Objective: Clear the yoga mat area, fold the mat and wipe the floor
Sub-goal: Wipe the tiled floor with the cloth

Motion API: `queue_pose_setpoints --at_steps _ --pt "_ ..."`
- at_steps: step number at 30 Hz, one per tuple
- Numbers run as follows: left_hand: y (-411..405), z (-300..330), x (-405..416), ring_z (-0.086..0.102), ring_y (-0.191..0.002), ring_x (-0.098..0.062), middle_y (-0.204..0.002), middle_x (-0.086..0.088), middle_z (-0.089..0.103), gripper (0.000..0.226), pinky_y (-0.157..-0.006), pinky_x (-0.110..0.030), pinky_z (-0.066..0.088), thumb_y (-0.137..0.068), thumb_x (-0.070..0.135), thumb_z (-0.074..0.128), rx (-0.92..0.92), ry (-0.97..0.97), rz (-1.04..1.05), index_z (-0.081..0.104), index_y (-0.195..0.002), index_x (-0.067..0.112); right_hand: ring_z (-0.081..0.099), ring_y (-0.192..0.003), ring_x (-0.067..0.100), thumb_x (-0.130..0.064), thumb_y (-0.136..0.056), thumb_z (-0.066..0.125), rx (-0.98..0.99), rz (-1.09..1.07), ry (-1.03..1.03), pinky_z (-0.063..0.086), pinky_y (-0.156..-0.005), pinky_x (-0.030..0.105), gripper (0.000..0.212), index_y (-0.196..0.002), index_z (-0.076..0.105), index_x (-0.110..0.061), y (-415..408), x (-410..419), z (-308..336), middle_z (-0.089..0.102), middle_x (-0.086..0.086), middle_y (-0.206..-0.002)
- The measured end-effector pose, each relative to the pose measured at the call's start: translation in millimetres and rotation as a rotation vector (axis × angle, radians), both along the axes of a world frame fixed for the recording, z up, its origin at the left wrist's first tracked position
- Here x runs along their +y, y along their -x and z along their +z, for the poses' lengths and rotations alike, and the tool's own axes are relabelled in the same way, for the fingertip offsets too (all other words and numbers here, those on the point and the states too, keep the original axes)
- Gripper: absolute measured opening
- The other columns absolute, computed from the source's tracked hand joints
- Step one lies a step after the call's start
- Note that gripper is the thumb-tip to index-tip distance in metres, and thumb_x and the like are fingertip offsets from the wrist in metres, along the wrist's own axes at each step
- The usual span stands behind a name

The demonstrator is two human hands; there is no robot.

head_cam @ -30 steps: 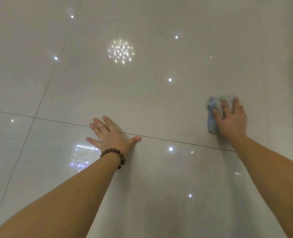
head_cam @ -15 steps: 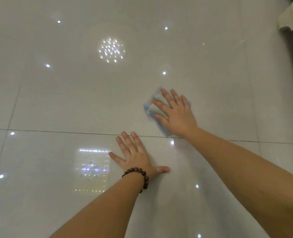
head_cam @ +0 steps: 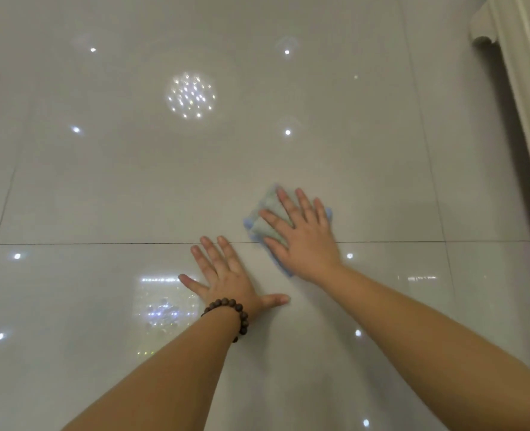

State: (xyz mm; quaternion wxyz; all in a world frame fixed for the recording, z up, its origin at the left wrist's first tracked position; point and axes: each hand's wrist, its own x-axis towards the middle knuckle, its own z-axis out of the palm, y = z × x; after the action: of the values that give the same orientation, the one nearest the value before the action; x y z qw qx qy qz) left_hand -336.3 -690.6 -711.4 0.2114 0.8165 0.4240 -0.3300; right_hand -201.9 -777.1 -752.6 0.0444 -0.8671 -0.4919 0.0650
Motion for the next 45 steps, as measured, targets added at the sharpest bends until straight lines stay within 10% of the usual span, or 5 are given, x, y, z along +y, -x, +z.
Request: queue_pose_setpoints --at_steps 11,19,30,38,45 --pt "-1.2 -4.2 -4.3 -0.04 -0.134 -0.039 -0.143 -0.018 -0.046 0.165 -0.105 -0.071 -0.007 -0.032 0.098 0.053 -0.007 -0.046 0.005 -0.051 -0.125 0.009 0.004 -0.146 0.035 -0.056 -0.094 0.032 0.099 -1.111 0.021 0.0 -0.115 0.053 0.058 -0.147 0.029 -0.033 -103.1 -116.7 14.8 0.004 0.004 -0.161" --pt "1.9 -7.8 -7.2 -0.035 -0.137 -0.039 -0.146 -0.018 -0.042 0.165 -0.106 -0.072 -0.005 -0.033 0.098 0.051 -0.018 -0.093 -0.009 -0.041 -0.136 0.008 0.019 -0.144 0.032 -0.062 -0.09 0.027 0.027 0.08 -0.01 0.012 -0.115 0.052 0.056 -0.14 0.04 -0.04 11.0 -23.6 3.5 0.019 -0.001 -0.158" --pt "6.0 -5.1 -4.1 -0.036 -0.136 -0.038 -0.146 -0.018 -0.043 0.166 -0.106 -0.072 -0.007 -0.031 0.1 0.049 -0.055 -0.057 -0.006 -0.043 -0.135 0.009 0.014 -0.144 0.036 -0.057 -0.087 0.032 0.091 -1.335 -0.124 0.006 -0.114 0.054 0.061 -0.141 0.043 -0.03 -66.3 -131.9 13.7 0.016 0.005 -0.159" --pt "9.2 -11.2 -3.3 -0.036 -0.136 -0.038 -0.146 -0.018 -0.042 0.163 -0.105 -0.073 -0.006 -0.035 0.1 0.049 -0.09 -0.076 -0.029 -0.042 -0.136 0.009 0.034 -0.137 0.034 -0.059 -0.091 0.035 -0.02 0.028 -0.107 0.027 -0.109 0.051 0.052 -0.135 0.05 -0.035 10.5 -89.7 -4.8 0.035 0.004 -0.152" --pt "20.3 -10.5 4.7 -0.036 -0.138 -0.032 -0.149 -0.012 -0.041 0.151 -0.108 -0.067 -0.01 -0.053 0.081 0.068 -0.158 -0.036 -0.033 -0.034 -0.142 0.015 0.011 -0.144 0.034 -0.061 -0.092 0.029 0.097 -1.284 -0.046 0.006 -0.115 0.05 0.065 -0.147 0.032 -0.027 -39.1 -204.6 21.5 0.011 0.005 -0.16"
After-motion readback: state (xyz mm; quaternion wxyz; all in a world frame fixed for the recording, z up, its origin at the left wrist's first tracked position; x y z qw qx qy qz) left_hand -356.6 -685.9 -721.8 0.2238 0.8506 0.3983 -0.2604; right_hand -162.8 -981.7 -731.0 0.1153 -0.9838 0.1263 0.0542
